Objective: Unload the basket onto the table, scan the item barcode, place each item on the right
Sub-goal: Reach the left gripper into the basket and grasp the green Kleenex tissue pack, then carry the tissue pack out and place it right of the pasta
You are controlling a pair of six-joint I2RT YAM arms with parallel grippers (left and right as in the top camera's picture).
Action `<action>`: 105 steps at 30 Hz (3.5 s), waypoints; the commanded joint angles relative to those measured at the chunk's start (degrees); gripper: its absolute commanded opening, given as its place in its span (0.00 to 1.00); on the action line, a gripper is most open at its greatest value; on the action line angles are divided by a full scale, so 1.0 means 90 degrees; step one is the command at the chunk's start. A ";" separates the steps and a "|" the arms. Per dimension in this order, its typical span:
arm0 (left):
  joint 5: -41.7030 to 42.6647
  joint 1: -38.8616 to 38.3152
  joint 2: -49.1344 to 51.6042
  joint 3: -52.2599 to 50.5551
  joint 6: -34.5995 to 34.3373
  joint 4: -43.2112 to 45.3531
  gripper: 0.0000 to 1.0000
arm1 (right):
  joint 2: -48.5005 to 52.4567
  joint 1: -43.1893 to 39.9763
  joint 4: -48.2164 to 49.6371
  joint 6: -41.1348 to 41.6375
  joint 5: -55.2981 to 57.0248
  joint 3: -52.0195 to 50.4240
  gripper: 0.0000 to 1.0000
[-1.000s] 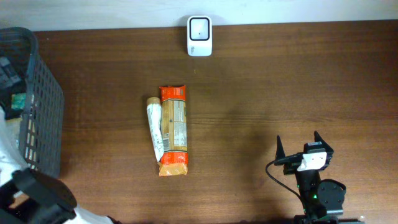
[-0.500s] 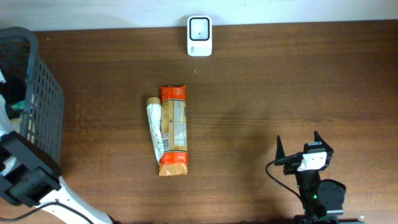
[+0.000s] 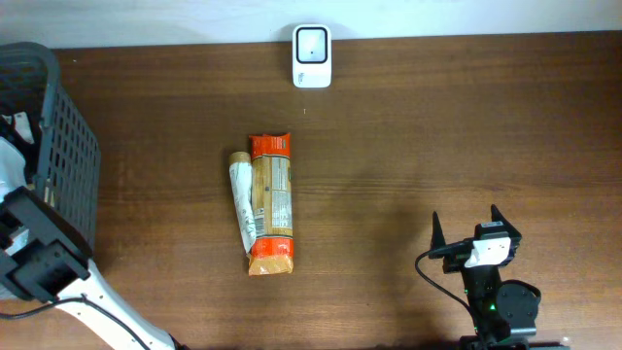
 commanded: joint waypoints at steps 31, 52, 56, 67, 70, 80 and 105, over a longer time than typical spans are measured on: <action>-0.0318 0.0063 -0.0073 0.0097 -0.1792 0.1362 0.63 | -0.0032 -0.0041 0.0010 -0.0019 -0.0032 -0.0058 0.99; -0.0318 0.0075 0.0653 0.0087 -0.1790 0.0797 0.12 | -0.0032 -0.0041 0.0010 -0.0019 -0.0034 -0.0058 0.99; -0.0287 0.0051 0.0653 0.0102 -0.1792 0.0430 0.00 | -0.0032 -0.0041 0.0010 -0.0019 -0.0034 -0.0058 0.98; 0.0782 0.0046 0.0000 0.1768 -0.1800 -0.1343 0.00 | -0.0032 -0.0041 0.0010 -0.0019 -0.0034 -0.0058 0.99; 0.0787 0.0034 -0.0597 0.2081 -0.1800 -0.1518 0.00 | -0.0032 -0.0041 0.0010 -0.0019 -0.0032 -0.0058 0.99; 0.2154 -0.0238 -0.2909 0.2089 -0.1836 -0.2166 0.00 | -0.0032 -0.0041 0.0010 -0.0019 -0.0034 -0.0058 0.99; 0.2322 -0.6693 -0.2582 -0.1613 -0.0979 -0.2390 0.00 | -0.0032 -0.0041 0.0010 -0.0019 -0.0034 -0.0058 0.98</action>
